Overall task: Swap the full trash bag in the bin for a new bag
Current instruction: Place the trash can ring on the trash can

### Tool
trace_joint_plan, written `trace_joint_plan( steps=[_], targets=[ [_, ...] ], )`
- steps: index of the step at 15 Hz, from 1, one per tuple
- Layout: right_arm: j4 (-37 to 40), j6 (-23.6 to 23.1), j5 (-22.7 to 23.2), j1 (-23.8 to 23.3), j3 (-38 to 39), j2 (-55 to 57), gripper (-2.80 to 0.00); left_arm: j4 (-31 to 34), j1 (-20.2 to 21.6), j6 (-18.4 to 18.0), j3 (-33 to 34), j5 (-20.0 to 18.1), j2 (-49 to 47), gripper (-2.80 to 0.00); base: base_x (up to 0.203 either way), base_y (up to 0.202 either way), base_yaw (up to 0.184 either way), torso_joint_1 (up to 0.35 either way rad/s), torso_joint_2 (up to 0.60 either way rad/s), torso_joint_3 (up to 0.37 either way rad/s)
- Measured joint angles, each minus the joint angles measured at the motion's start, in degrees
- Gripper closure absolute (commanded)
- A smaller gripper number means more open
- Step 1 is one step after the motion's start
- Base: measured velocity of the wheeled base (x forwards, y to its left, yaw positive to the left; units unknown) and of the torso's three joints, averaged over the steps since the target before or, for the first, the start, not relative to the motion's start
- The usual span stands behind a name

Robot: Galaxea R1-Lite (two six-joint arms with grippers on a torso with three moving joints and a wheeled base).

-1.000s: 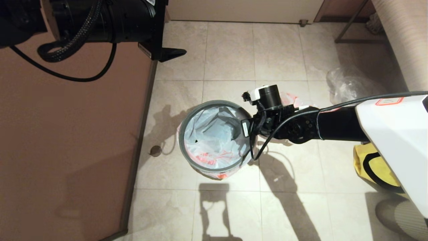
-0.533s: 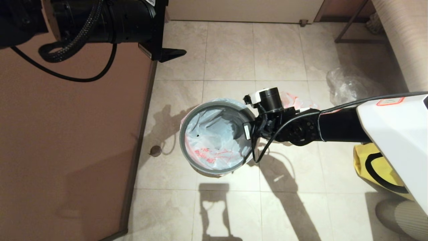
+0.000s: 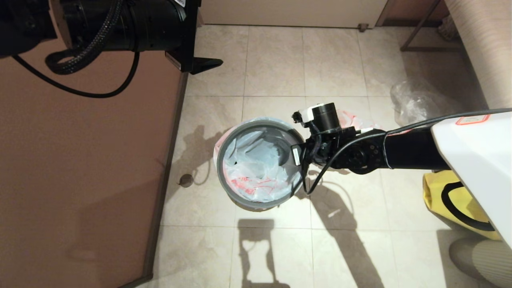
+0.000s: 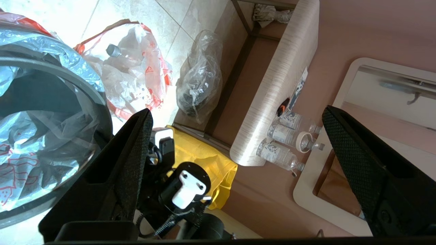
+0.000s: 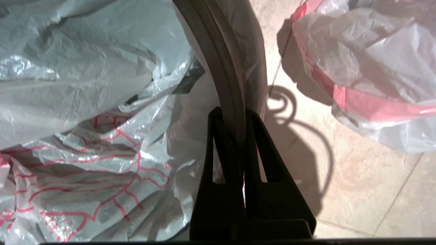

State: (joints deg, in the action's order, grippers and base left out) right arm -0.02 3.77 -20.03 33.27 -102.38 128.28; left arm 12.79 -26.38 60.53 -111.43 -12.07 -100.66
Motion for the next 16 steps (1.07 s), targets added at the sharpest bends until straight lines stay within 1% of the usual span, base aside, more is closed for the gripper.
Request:
trace_joint_plan(
  steps=[4, 6, 13, 16],
  targets=[
    [-1.3, -0.7, 0.3, -0.7, -3.8, 2.4, 0.0, 0.0, 0.0, 0.0, 0.0, 0.0, -0.1, -2.8, 0.0, 0.0, 0.0, 0.0, 0.0, 0.0],
    [-1.1, -0.8, 0.3, -0.9, -4.3, 3.0, 0.0, 0.0, 0.0, 0.0, 0.0, 0.0, -0.1, -2.8, 0.0, 0.0, 0.0, 0.0, 0.0, 0.0],
    [-1.0, -0.8, 0.0, -0.7, -3.1, 1.7, 0.0, 0.0, -0.1, 0.0, 0.0, 0.0, -0.1, -2.8, 0.0, 0.0, 0.0, 0.0, 0.0, 0.0],
    [-1.0, -0.7, -0.1, -0.8, -1.0, 0.0, 0.0, 0.1, -0.2, 0.0, 0.0, 0.0, -0.1, -2.8, 0.0, 0.0, 0.0, 0.0, 0.0, 0.0]
  ],
)
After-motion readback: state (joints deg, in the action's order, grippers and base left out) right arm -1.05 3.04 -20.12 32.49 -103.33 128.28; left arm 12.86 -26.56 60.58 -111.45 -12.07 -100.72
